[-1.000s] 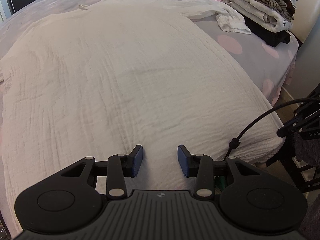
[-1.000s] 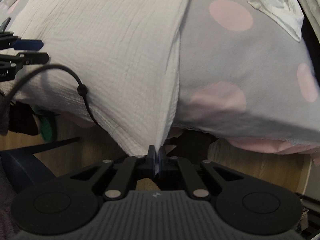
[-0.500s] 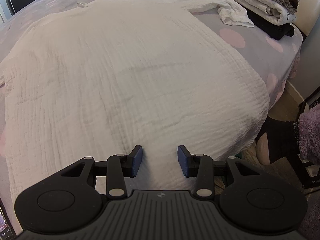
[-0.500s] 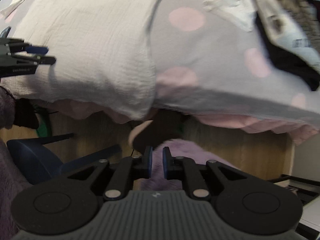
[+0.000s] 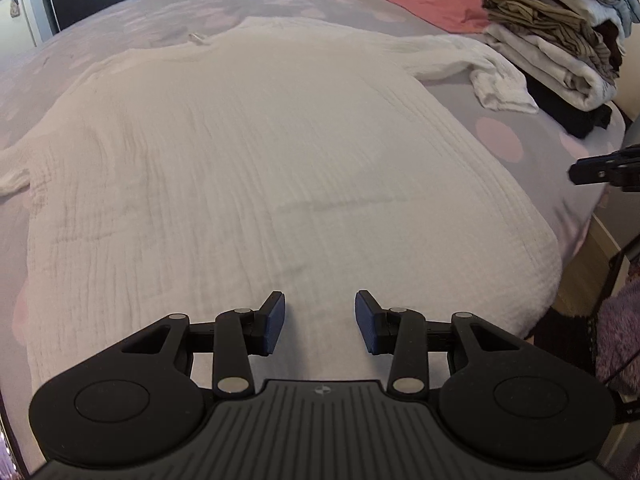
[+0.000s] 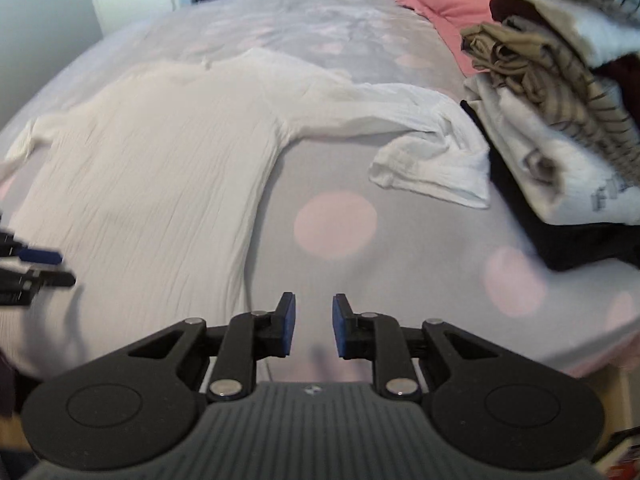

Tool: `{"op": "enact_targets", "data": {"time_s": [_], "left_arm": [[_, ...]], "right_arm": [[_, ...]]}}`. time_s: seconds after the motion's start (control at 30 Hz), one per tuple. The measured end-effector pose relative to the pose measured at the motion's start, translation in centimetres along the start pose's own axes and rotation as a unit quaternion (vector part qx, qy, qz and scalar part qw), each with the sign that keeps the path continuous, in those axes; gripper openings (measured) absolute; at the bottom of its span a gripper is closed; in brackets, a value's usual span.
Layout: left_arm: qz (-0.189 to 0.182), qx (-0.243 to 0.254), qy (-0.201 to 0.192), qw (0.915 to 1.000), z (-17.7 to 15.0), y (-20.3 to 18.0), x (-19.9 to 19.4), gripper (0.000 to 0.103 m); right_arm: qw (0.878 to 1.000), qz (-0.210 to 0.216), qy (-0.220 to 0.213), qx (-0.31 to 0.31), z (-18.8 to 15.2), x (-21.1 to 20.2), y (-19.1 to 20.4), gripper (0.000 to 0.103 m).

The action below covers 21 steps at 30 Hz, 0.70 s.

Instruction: Fold clothes

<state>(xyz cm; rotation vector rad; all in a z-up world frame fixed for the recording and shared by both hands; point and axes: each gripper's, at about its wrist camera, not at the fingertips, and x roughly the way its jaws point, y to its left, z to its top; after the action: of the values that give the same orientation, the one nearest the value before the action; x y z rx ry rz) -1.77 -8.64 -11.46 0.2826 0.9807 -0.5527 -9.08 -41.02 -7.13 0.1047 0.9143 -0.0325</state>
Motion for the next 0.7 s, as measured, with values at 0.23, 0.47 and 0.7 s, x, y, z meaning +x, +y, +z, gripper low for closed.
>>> {"op": "enact_targets", "data": {"time_s": [0.23,0.47,0.7], "left_arm": [[0.023,-0.045,-0.016,0.9986,1.3,2.5,1.0,0.037],[0.042,-0.064,-0.025,0.9967,2.0,4.4,2.2,0.037],[0.038,-0.074,-0.027,0.9962,2.7,5.6,3.4,0.037]], "right_arm": [[0.993,0.036,-0.042,0.105,3.5,4.9,-2.1,0.031],[0.973,0.083,-0.054,0.206,8.6,9.2,-3.8,0.033],[0.955,0.098,-0.026,0.279,11.8,15.0,-4.3,0.033]]}}
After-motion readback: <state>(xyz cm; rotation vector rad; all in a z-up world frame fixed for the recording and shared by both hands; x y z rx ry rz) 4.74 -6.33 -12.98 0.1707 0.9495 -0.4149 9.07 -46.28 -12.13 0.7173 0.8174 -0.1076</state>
